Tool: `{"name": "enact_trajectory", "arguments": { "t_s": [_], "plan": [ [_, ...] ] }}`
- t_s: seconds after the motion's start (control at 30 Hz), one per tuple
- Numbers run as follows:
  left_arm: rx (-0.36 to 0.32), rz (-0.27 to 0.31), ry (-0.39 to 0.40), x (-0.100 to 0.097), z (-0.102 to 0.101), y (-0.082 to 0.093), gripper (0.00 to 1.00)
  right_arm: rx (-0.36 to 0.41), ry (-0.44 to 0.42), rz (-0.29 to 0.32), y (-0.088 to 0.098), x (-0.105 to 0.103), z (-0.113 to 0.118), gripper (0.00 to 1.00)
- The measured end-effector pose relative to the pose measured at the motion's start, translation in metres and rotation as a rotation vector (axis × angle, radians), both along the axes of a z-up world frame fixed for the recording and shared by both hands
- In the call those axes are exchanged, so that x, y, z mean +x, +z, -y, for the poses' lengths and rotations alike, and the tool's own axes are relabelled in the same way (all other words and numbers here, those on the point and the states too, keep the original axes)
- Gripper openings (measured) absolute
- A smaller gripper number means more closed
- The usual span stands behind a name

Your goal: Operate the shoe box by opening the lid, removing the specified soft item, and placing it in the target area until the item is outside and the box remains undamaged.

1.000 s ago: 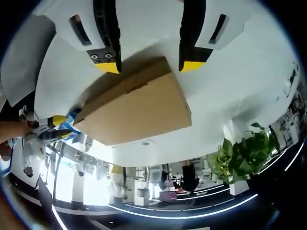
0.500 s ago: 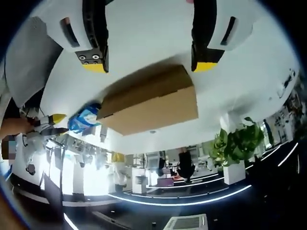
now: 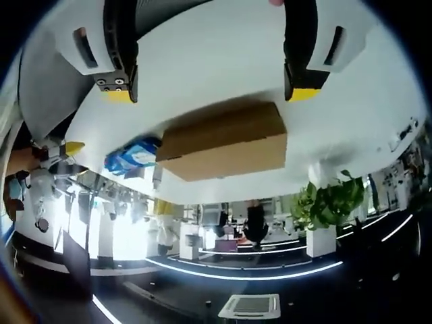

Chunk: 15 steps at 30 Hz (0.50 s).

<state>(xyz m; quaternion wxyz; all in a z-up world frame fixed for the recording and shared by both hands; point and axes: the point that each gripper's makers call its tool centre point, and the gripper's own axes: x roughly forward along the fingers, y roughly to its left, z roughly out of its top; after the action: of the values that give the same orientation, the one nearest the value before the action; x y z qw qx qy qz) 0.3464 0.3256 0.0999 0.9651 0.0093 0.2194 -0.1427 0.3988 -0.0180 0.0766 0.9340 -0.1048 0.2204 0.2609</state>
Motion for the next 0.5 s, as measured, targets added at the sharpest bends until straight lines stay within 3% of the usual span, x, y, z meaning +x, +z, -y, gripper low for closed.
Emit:
{"name": "enact_trajectory", "arguments": {
  "t_s": [0.1, 0.23, 0.5],
  "plan": [
    [-0.032, 0.021, 0.0, -0.005, 0.006, 0.001, 0.99, 0.003, -0.01, 0.011, 0.0, -0.007, 0.003, 0.88],
    [-0.011, 0.007, -0.025, -0.013, 0.009, -0.004, 0.99, 0.025, -0.038, 0.012, 0.001, -0.012, 0.006, 0.96],
    [-0.009, -0.018, -0.032, -0.019, 0.007, -0.005, 0.99, 0.036, -0.058, 0.017, 0.011, -0.01, 0.011, 0.96]
  ]
}}
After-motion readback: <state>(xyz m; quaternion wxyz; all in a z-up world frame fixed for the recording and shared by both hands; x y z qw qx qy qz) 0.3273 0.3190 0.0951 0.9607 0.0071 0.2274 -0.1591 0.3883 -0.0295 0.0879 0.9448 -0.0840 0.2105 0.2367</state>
